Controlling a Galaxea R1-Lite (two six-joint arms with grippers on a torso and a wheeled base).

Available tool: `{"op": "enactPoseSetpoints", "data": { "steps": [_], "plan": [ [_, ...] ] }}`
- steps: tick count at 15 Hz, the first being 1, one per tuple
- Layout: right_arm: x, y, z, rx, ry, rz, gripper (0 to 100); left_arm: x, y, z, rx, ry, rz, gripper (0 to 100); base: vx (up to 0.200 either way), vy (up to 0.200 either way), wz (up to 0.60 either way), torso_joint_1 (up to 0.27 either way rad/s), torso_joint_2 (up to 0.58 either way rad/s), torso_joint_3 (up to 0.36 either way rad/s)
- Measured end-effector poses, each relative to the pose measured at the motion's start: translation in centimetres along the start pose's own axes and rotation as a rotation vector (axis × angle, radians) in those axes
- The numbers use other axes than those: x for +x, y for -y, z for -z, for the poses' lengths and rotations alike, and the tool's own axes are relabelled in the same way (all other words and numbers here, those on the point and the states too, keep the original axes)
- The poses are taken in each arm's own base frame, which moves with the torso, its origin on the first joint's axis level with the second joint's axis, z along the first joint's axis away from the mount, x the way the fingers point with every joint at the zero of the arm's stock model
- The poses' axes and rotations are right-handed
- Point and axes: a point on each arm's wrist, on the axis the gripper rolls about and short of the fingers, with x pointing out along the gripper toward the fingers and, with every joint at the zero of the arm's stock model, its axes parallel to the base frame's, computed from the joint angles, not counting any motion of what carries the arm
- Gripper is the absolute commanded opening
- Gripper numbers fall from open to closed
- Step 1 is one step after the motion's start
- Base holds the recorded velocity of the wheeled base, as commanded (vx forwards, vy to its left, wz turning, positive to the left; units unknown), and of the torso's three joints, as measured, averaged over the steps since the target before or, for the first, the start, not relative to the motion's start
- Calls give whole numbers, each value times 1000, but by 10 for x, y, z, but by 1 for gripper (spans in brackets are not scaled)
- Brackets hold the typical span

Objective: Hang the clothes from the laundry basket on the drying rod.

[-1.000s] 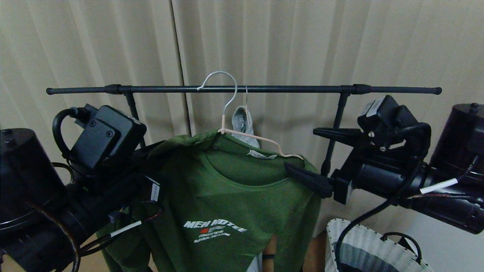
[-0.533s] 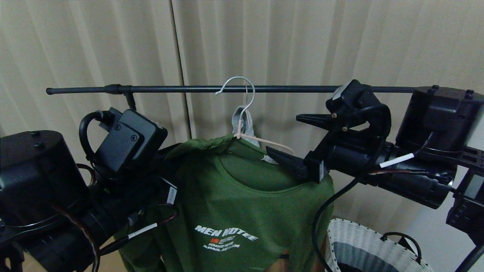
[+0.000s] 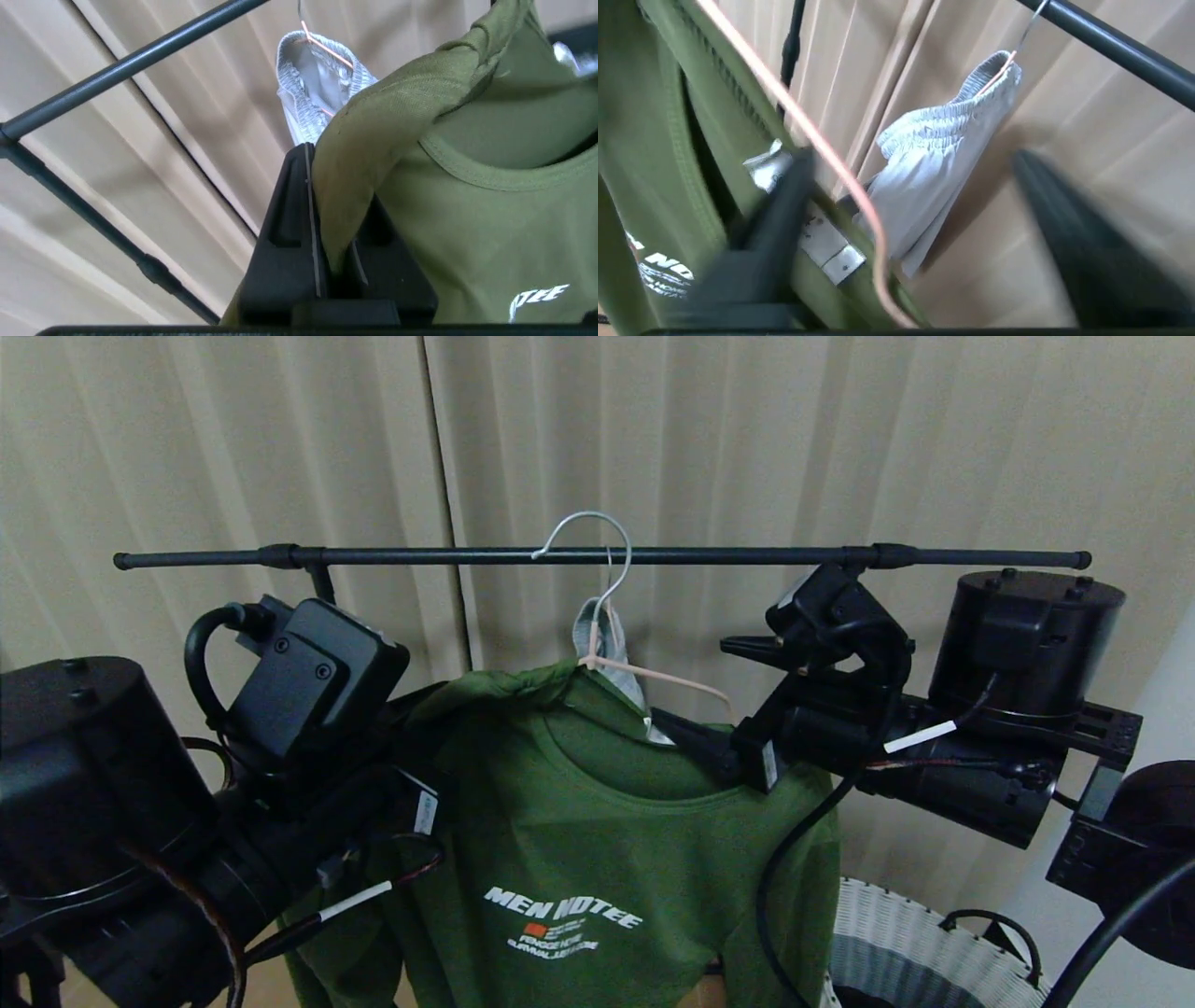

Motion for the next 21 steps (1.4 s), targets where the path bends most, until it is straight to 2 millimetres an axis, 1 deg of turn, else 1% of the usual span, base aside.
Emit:
{"op": "enactPoseSetpoints", "data": {
  "steps": [8,12,13,14,16,18,21],
  "plan": [
    [1,1,3,3,-8,2,0,0,0,0,0,2,5,0,0,0,0,0,0,0],
    [-1,7,2,6,-7,34,0,-1,1,2,1,-4,12,0,0,0,0,0,0,0],
    [-2,9,3,7,-9,43,0,-2,1,4,3,-7,17,100,0,0,0,0,0,0],
    [-4,12,3,9,-13,66,0,-4,0,5,3,-11,11,100,0,0,0,0,0,0],
    [-7,11,4,9,-17,64,0,-5,0,4,1,-6,19,100,0,0,0,0,0,0],
    [-11,17,5,12,-25,96,0,-8,1,3,-14,14,59,100,0,0,0,0,0,0],
    [-24,28,13,19,-51,139,0,-21,0,9,-36,15,85,100,0,0,0,0,0,0]
  ]
}}
